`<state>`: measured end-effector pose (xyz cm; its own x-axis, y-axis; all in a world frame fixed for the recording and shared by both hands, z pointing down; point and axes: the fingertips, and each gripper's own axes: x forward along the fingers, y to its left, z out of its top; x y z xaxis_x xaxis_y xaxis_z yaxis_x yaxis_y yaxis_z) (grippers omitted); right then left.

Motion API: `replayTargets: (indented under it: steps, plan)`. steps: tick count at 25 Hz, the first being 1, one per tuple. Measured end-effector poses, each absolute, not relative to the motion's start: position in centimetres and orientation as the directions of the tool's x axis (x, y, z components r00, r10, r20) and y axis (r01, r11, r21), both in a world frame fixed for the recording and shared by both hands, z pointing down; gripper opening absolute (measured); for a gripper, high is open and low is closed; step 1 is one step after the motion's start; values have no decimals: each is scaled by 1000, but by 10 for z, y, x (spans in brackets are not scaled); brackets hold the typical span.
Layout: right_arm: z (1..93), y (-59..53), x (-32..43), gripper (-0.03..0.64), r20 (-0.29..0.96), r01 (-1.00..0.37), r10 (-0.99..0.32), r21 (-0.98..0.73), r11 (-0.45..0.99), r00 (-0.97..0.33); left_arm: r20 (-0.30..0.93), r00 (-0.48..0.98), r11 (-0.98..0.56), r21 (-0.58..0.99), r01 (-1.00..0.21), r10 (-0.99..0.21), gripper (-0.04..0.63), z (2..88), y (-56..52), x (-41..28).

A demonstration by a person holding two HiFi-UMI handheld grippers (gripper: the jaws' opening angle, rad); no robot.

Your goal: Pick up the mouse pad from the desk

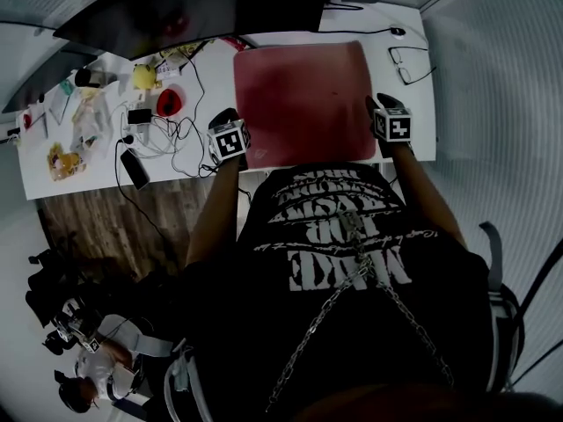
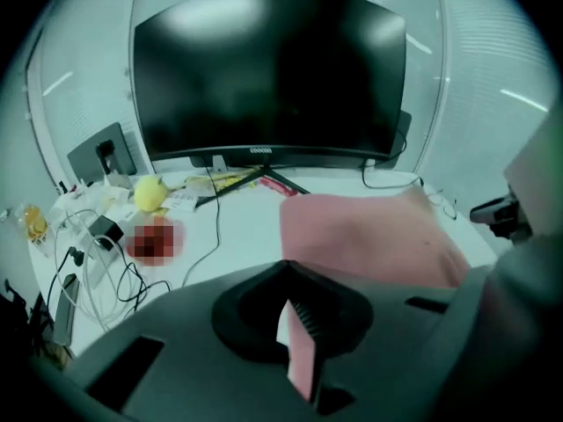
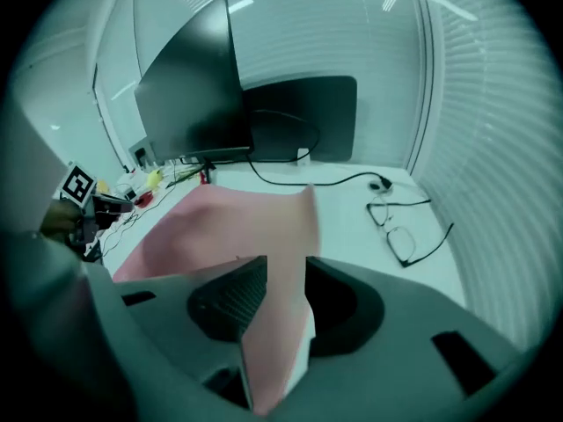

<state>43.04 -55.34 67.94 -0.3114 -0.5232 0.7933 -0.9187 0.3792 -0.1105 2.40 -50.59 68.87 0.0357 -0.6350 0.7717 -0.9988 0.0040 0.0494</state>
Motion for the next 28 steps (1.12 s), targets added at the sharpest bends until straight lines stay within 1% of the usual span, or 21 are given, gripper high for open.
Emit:
replayTargets:
  steps: [2, 3, 6, 7, 9, 11, 14, 17, 21, 23, 25, 28]
  plan:
    - [647, -558, 434, 124, 729, -919, -596, -116, 377, -337, 707, 48, 15, 83, -996, -705, 5, 657, -511, 20]
    - [620, -559, 427, 102, 677, -911, -635, -135, 390, -373, 649, 69, -5, 100, -995, -758, 5, 630, -515, 24]
    - [510, -559, 386, 32, 455, -861, -740, -140, 489, -495, 407, 167, -128, 121, -984, -898, 5, 519, -528, 54]
    - [472, -558, 370, 22, 375, -840, -760, -115, 531, -532, 320, 212, -183, 117, -976, -924, 5, 479, -532, 70]
    - [404, -552, 339, 5, 225, -798, -771, -54, 601, -596, 167, 305, -292, 100, -951, -937, 5, 410, -536, 99]
    - [354, -545, 310, 0, 121, -762, -756, -7, 647, -643, 74, 373, -367, 85, -926, -925, 5, 365, -541, 119]
    - [324, -538, 286, 0, 70, -738, -739, 41, 673, -670, 26, 386, -385, 36, -922, -922, 5, 336, -542, 126]
    - [315, -538, 279, 0, 36, -753, -753, 1, 658, -658, 18, 384, -384, 22, -923, -923, 5, 326, -539, 123]
    - [318, -520, 268, 0, 60, -787, -787, 18, 616, -615, 6, 417, -416, 33, -909, -909, 5, 322, -521, 103]
    - [315, -510, 257, 0, 37, -794, -794, 6, 607, -607, 10, 429, -428, 48, -902, -903, 5, 326, -512, 91]
    - [313, -508, 255, 0, 24, -796, -795, -7, 606, -605, 17, 448, -447, 51, -893, -894, 5, 328, -511, 93]
    - [316, -510, 258, 0, 49, -799, -798, -39, 600, -601, 26, 480, -478, 53, -877, -877, 5, 329, -515, 102]
